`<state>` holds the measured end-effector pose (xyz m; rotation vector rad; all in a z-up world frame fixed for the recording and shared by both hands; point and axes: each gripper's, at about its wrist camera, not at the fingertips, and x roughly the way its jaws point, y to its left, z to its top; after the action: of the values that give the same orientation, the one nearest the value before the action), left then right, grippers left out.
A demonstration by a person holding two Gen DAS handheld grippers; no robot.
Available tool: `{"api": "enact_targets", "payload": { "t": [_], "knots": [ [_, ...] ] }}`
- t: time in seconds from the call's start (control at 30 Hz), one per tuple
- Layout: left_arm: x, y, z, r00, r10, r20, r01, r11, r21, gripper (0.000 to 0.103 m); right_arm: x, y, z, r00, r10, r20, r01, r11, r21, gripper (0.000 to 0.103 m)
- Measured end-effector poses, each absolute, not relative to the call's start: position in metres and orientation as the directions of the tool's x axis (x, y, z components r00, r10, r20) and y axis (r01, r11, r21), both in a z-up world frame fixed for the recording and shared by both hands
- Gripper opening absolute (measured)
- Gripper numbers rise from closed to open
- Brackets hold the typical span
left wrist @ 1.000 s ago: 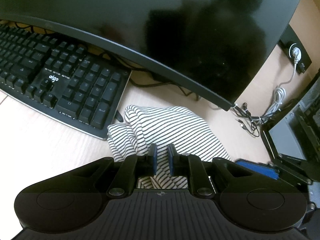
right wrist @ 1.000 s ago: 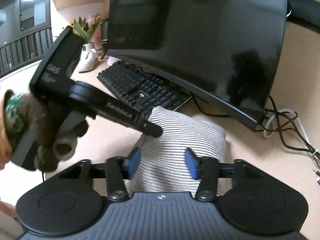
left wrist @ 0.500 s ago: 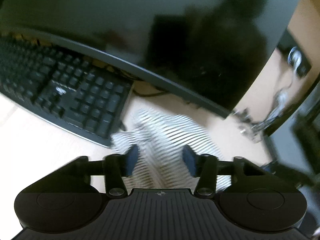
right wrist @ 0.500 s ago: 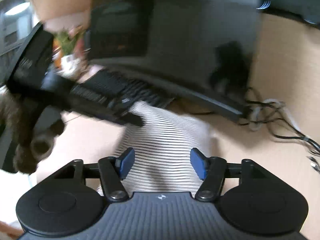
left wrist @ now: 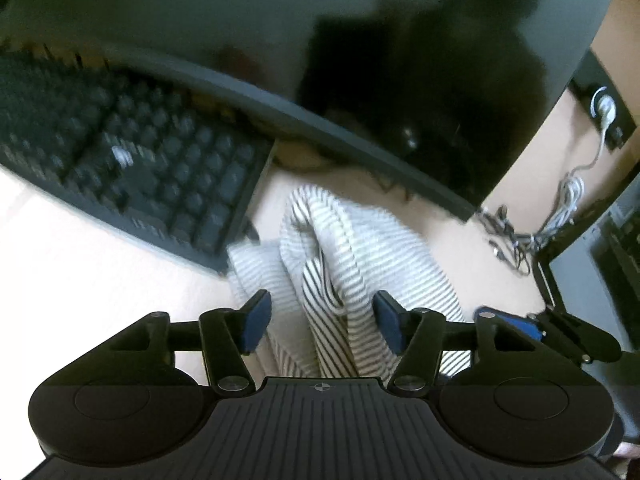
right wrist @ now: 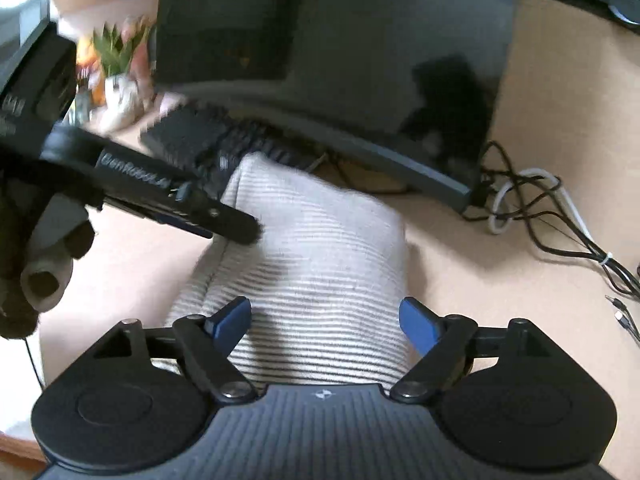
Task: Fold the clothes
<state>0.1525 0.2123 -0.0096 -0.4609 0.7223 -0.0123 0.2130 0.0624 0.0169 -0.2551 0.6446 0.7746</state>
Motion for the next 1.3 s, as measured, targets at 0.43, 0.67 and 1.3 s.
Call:
{"api": "enact_targets", "payload": {
  "t": [0.43, 0.67, 1.3],
  "knots": [
    [0.181, 0.198, -0.013, 0.734, -0.29, -0.614, -0.048, 0.88, -0.473, 0.046, 0.217, 0.077, 0.005, 0.534, 0.524, -0.664, -0.713, 0.701, -0.021, 0.08],
    [0.191, 0.203, -0.021, 0.721, -0.297, -0.626, -0.039, 0.884, -0.465, 0.041, 0.216, 0.088, -0.004, 0.548, 0.469, -0.692, -0.685, 0.726, -0.051, 0.095],
    [0.064, 0.167, 0.032, 0.87, -0.01, -0.492, -0.18, 0.924, -0.337, 0.102, 0.178, 0.002, 0.052, 0.655, 0.49, -0.575, -0.424, 0.869, 0.256, 0.103]
  ]
}}
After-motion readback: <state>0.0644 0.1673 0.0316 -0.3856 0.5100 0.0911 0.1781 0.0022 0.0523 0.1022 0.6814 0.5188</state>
